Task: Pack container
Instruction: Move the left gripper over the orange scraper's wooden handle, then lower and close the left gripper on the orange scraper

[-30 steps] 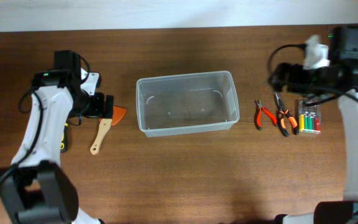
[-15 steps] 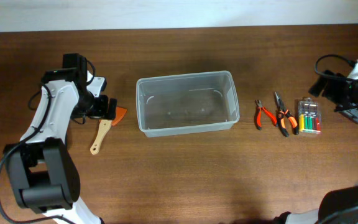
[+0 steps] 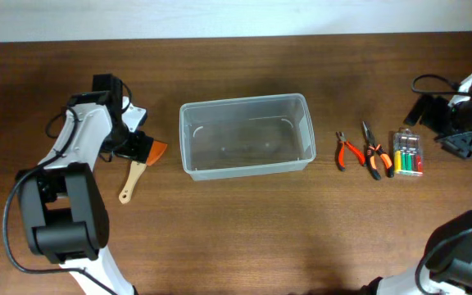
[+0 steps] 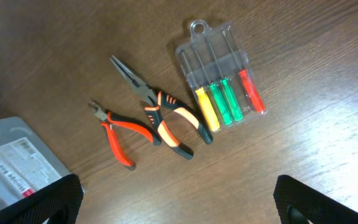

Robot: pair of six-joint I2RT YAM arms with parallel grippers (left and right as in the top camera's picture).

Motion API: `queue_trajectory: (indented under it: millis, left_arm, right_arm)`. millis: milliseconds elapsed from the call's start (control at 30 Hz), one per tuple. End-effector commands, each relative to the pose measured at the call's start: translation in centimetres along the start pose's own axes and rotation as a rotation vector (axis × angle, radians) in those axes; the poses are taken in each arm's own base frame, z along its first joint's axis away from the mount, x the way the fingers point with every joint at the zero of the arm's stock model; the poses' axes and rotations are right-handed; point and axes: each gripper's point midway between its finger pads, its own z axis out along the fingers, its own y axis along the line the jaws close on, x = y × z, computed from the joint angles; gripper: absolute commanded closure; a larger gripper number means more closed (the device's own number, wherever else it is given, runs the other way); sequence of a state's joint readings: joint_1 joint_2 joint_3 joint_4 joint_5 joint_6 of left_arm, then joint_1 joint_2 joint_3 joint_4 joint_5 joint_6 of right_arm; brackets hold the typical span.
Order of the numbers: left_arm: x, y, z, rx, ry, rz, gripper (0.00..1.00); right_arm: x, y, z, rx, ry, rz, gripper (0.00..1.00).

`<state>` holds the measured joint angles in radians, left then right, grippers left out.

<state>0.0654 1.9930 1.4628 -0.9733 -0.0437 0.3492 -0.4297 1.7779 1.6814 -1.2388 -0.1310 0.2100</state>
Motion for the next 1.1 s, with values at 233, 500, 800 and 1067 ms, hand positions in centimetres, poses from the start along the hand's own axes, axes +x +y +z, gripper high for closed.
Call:
queue_trajectory:
  millis: [233,500,800,1067]
  left_arm:
    - [0.2,-0.7,2.0,-0.089,0.089,0.029,0.16]
    - [1.2,-1.0,2.9,-0.082,0.114,-0.023,0.16]
    - [2.5,-2.3,5.1,-0.028,0.121,0.053,0.16]
    - [1.4,-3.3,5.8,0.028,0.052,0.167,0.29]
  right_arm:
    - [-1.3,-0.2,0.8,0.011,-0.015,0.010,0.01]
    - [-1.4,-0.2,0.9,0.010,-0.020,0.010,0.01]
    - [-1.8,-0.1,0.9,0.007,-0.033,0.008,0.02]
    - [-1.9,-0.1,0.9,0.006,-0.037,0.008,0.01]
